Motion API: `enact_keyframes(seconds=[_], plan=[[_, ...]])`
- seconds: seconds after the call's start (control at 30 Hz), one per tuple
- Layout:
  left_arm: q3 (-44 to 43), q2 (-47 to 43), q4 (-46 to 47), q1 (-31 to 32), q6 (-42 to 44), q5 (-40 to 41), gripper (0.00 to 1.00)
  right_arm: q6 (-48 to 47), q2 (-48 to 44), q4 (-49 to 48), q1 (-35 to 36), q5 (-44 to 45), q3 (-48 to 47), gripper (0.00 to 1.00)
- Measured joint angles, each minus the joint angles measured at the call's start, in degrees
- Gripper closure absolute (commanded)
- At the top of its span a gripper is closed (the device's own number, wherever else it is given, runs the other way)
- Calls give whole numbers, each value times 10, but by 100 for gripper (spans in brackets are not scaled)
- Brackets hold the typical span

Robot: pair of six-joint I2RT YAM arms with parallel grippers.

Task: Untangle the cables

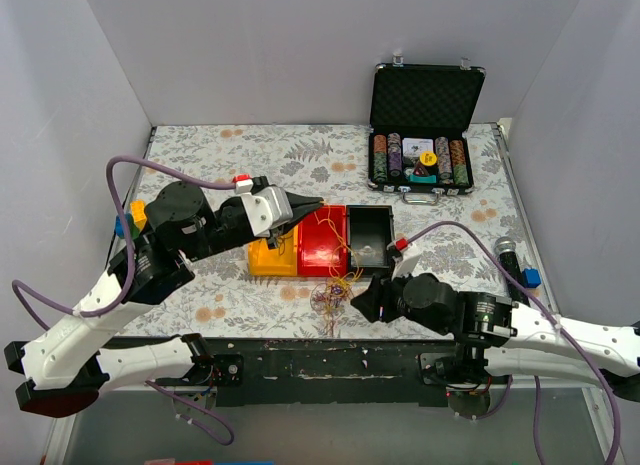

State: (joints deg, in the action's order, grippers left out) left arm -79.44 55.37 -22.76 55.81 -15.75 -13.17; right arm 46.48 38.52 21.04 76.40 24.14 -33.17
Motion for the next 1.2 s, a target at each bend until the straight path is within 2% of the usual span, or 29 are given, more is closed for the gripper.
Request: enact_keyframes(seconds=[0.2,0.37,0.63,0.77,0.93,1.2], plan=[[2,-1,-13,0,4,-17,98,-57,8,-10,0,39,-35,48],[2,-1,-17,0,4,-28,99,-69,21,-33,0,73,-38,47],[2,9,-17,0,4,-40,99,-41,53,-91,0,134,-35,42],[2,18,-17,0,4,-42,99,-19,121,-104,0,145,-41,40],[-11,27,-24,0,6,-42,100,23,208,-71,0,143,-64,41],[-39,32,-17,0,22,-31,100,55,193,-109,0,117,-3,41]])
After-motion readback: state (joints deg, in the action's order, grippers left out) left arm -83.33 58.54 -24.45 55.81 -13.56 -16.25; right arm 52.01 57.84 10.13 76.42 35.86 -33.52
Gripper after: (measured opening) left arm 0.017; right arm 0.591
